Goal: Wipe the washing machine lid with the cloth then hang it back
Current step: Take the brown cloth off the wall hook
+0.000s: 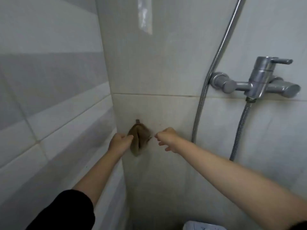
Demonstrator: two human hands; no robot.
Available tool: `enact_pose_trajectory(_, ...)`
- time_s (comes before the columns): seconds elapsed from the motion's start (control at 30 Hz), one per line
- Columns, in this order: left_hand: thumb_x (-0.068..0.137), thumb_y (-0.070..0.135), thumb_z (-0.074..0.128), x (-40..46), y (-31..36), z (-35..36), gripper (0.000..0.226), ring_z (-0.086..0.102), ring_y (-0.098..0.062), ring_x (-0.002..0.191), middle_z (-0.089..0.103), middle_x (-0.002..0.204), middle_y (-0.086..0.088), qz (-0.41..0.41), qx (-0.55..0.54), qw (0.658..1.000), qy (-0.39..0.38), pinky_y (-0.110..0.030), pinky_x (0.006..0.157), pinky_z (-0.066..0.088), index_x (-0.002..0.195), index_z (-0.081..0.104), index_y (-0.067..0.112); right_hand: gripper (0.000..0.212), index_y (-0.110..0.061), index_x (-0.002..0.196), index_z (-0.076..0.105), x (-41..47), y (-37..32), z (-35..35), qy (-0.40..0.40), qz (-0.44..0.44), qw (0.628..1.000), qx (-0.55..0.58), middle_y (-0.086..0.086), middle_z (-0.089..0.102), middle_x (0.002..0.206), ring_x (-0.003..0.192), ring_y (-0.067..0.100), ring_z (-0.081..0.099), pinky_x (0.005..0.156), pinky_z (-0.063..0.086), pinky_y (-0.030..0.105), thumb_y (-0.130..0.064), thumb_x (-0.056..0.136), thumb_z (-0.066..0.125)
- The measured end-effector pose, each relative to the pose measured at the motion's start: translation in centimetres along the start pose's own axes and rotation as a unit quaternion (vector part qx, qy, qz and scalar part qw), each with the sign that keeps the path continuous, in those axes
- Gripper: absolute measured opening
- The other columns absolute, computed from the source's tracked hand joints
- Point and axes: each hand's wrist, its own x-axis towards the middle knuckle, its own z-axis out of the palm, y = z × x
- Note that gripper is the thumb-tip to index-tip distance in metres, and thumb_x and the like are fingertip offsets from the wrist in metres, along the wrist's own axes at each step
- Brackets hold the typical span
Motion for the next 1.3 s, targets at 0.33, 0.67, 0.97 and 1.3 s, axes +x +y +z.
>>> enact_pose_trajectory(0.33, 0.089, 0.033, 0.061, 4.8, -3.6, 2.9, 0.045, 0.054, -0.024, 0.106, 0.058, 0.126, -0.006, -0.172, -0.198, 0.962, -0.075, -0.035, 0.085, 0.041, 0.123, 0.057, 0.005, 0.030, 0.001, 0.107, 0.065, 4.4, 1.0, 5.6, 0.108, -0.024, 0.980, 0.168, 0.006, 0.060, 0.095, 0.090, 0.019, 0.058, 0.079, 0.045, 0.027, -0.016, 0.083, 0.068)
enact_pose_trajectory(0.67, 0.086, 0.013, 0.065, 5.7, -3.8, 2.7, 0.034, 0.064, -0.025, 0.088, 0.066, 0.113, -0.015, -0.211, -0.330, 0.915, -0.096, -0.034, 0.068, 0.053, 0.117, 0.061, 0.002, 0.038, -0.019, 0.049, 0.040, 5.1, -0.5, 6.4, 0.105, -0.080, 0.990, 0.048, -0.001, 0.043, 0.051, 0.050, 0.013, 0.043, 0.051, 0.034, 0.027, -0.016, 0.080, 0.062)
enact_pose_trajectory(0.97, 0.090, 0.007, 0.058, 4.1, -0.2, 0.1, 0.014, 0.067, -0.020, 0.074, 0.065, 0.108, -0.019, -0.097, -0.345, 0.931, -0.074, -0.030, 0.065, 0.059, 0.102, 0.063, 0.001, 0.025, -0.017, 0.065, 0.044, 2.3, -3.6, 2.7, 0.096, -0.169, 0.979, 0.058, 0.011, 0.050, 0.070, 0.069, 0.023, 0.053, 0.064, 0.046, 0.036, -0.019, 0.088, 0.054)
enact_pose_trajectory(1.3, 0.091, 0.042, 0.053, -5.1, 4.1, 3.2, 0.041, 0.058, -0.021, 0.103, 0.062, 0.114, -0.009, -0.140, -0.130, 0.972, -0.136, -0.037, 0.092, 0.036, 0.114, 0.057, 0.008, 0.018, -0.015, 0.072, 0.053, -3.7, -1.1, -5.3, 0.075, -0.152, 0.986, -0.002, 0.009, 0.056, 0.067, 0.065, 0.024, 0.058, 0.061, 0.051, 0.033, -0.022, 0.089, 0.055)
